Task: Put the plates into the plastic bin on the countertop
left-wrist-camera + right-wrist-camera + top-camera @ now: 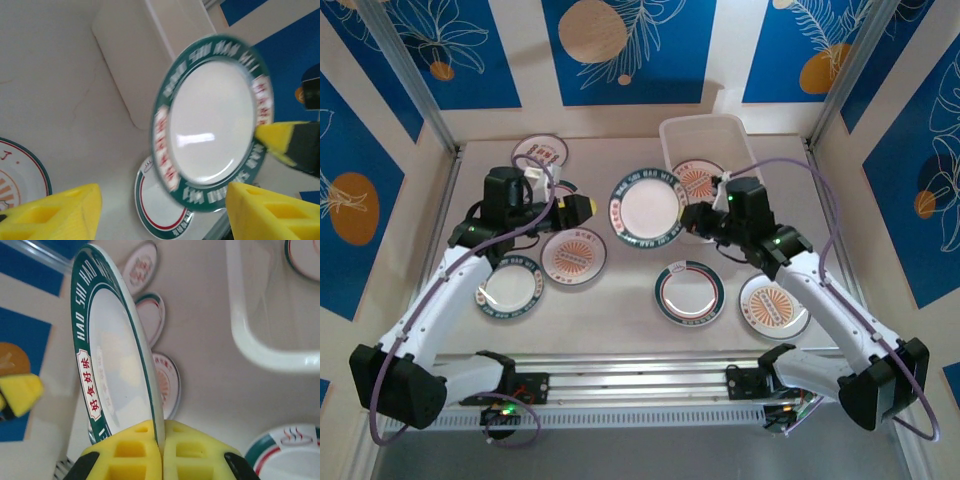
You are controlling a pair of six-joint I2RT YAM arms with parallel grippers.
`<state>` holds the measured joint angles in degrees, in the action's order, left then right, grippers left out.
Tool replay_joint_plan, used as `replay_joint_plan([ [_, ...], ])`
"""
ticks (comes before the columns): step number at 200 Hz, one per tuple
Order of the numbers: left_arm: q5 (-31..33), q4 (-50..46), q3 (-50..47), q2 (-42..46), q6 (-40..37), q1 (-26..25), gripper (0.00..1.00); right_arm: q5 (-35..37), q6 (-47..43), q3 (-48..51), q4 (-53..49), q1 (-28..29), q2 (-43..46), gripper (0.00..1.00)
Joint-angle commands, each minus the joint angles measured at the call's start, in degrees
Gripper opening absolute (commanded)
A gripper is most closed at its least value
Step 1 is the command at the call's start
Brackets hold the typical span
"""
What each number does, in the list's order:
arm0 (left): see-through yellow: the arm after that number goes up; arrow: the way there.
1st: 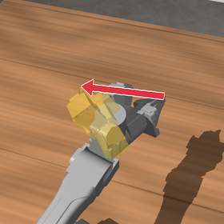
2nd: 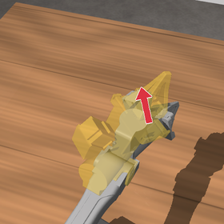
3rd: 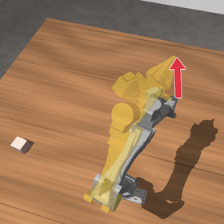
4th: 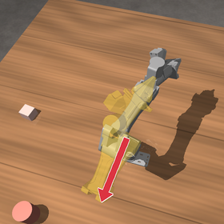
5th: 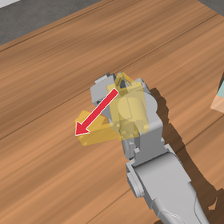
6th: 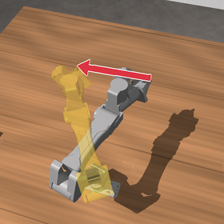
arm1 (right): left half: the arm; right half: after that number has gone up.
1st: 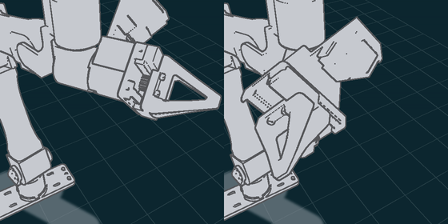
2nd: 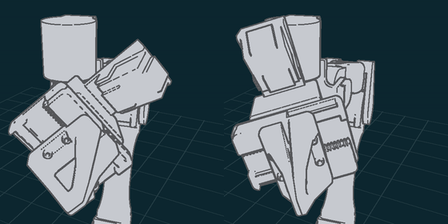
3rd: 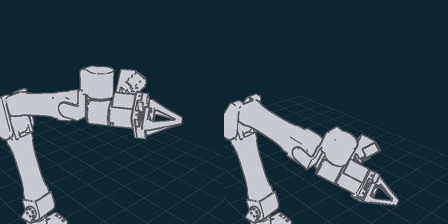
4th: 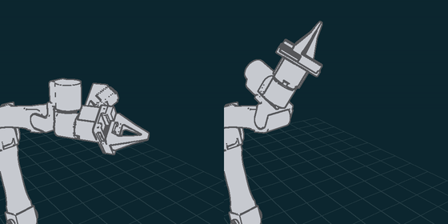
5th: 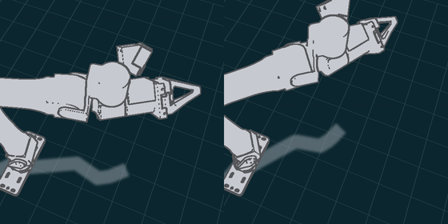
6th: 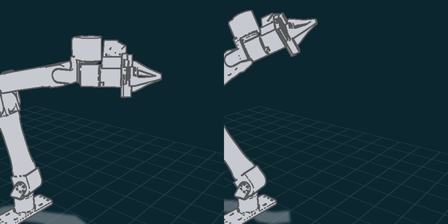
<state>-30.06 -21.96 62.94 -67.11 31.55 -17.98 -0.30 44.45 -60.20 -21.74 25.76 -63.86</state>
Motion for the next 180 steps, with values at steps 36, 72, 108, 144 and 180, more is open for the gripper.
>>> replay_joint_plan([
  [36,2.4,1.9,0.7,-2.8,0.1,0.7,0.68,2.5,6.7,-4.8,3.7,-10.9,-0.7,0.00],
  [72,3.2,-0.5,2.7,-5.9,-1.4,0.7,0.68,9.0,12.8,-4.1,9.0,-14.2,-4.1,0.00],
  [108,3.0,-0.6,3.9,-9.7,-1.0,0.8,0.68,14.6,16.3,-7.5,7.1,-14.2,-10.2,0.00],
  [144,2.2,-1.1,7.2,-14.8,-1.4,0.7,0.68,21.1,20.0,-8.6,6.4,-12.9,-13.9,0.00],
  [180,0.4,-1.4,9.8,-19.5,-1.1,0.7,0.68,27.1,23.1,-10.6,3.5,-11.2,-17.7,0.00],
])
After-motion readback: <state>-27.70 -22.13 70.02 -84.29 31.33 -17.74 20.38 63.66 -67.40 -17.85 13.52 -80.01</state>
